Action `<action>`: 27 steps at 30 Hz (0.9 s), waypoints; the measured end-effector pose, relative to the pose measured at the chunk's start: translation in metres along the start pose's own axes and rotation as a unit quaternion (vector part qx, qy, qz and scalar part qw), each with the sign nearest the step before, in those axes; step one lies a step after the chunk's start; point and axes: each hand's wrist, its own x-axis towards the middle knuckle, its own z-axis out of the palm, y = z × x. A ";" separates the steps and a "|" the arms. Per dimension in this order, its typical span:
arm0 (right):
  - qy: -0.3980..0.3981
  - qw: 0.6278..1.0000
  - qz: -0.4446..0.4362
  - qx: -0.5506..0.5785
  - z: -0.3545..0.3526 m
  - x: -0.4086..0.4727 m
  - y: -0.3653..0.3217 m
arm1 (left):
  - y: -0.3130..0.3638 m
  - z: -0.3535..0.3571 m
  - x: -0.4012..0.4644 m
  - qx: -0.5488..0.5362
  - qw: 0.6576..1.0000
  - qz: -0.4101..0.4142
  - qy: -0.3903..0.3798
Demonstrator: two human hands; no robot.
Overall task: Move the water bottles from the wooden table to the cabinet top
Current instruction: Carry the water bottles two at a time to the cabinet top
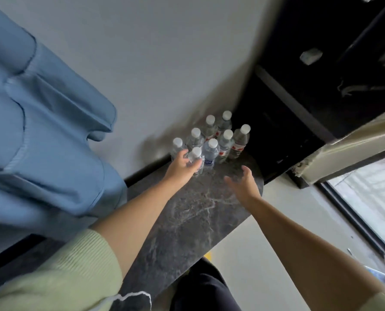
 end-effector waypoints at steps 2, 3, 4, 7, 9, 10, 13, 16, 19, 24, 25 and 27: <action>-0.009 0.997 -0.041 -0.058 -0.023 -0.008 -0.019 | 0.029 -0.004 -0.007 0.026 0.999 0.019 0.003; -0.011 0.995 -0.062 -0.078 -0.035 -0.011 -0.029 | 0.043 -0.006 -0.011 0.037 0.999 0.030 0.003; -0.007 0.992 -0.084 -0.096 -0.048 -0.016 -0.040 | 0.058 -0.008 -0.016 0.044 0.998 0.045 -0.001; 0.012 0.978 -0.134 -0.160 -0.084 -0.029 -0.069 | 0.098 -0.013 -0.028 0.084 0.993 0.083 -0.002; 0.023 0.969 -0.154 -0.191 -0.103 -0.039 -0.084 | 0.119 -0.017 -0.037 0.143 0.984 0.108 0.011; 0.026 0.965 -0.164 -0.203 -0.112 -0.045 -0.090 | 0.128 -0.018 -0.042 0.172 0.978 0.120 0.017; 0.021 0.952 -0.192 -0.239 -0.132 -0.058 -0.104 | 0.148 -0.020 -0.057 0.234 0.961 0.145 0.029; 0.014 0.939 -0.210 -0.272 -0.143 -0.063 -0.114 | 0.152 -0.024 -0.068 0.268 0.950 0.157 0.034; 0.000 0.923 -0.247 -0.296 -0.148 -0.066 -0.125 | 0.149 -0.032 -0.080 0.276 0.949 0.145 0.054; -0.039 0.887 -0.318 -0.334 -0.152 -0.066 -0.129 | 0.139 -0.029 -0.103 0.255 0.956 0.090 0.111; -0.051 0.883 -0.329 -0.331 -0.154 -0.066 -0.126 | 0.137 -0.021 -0.111 0.247 0.958 0.078 0.123; -0.073 0.879 -0.341 -0.324 -0.154 -0.066 -0.121 | 0.131 -0.001 -0.125 0.248 0.957 0.062 0.139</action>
